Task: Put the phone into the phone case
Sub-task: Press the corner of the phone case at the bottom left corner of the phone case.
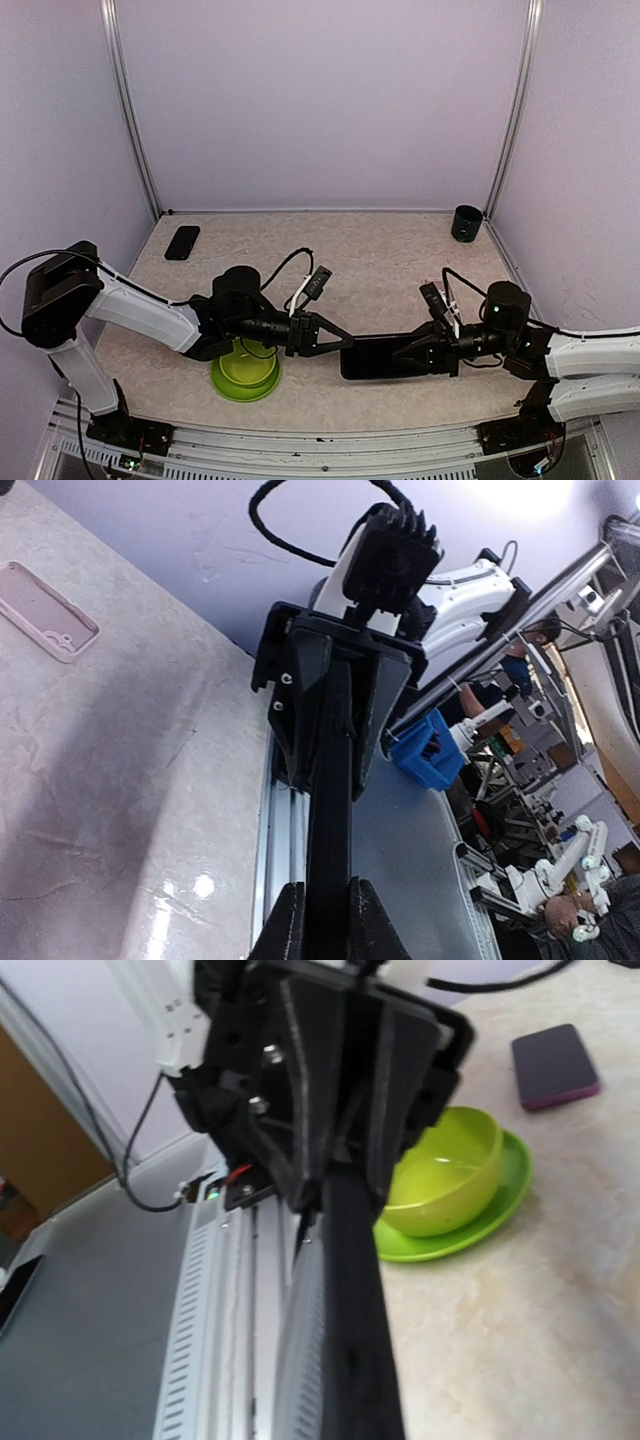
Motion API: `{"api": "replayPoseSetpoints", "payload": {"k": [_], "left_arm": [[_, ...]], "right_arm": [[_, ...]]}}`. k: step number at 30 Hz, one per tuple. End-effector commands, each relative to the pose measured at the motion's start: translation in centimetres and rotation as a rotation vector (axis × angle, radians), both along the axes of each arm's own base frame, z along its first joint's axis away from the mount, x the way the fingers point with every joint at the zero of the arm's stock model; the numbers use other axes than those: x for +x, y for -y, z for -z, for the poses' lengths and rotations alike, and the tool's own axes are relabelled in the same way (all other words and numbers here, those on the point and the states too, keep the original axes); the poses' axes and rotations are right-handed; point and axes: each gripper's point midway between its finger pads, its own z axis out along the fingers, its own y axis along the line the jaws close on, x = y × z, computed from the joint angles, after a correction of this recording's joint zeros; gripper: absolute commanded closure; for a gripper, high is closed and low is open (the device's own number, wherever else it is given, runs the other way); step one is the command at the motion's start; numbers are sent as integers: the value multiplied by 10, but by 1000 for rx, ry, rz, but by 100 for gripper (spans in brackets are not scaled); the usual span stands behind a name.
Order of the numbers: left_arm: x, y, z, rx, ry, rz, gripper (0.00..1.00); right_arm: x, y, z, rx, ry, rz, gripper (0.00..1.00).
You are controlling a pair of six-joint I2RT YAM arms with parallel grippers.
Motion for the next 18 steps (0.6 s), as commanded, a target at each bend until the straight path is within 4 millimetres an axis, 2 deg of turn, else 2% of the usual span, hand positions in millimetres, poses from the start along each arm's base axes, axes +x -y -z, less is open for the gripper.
{"api": "replayPoseSetpoints", "payload": {"k": [1,5,10,15,18], "left_arm": [[33,0,5,104,47,-214,100],[36,-3,-1,104,74,-250,100],[34,-4,-7,87,80,-246,100],[32,-10,-9,61,63,-239,66],[36,-20,-13,22,41,-246,55]], "right_arm": [[8,-7,-29,52,55,7,79],[13,-10,-30,42,25,20,100],[21,-15,-22,10,-3,34,100],[27,-14,-29,24,9,74,100],[30,-10,-36,33,37,113,100]]}}
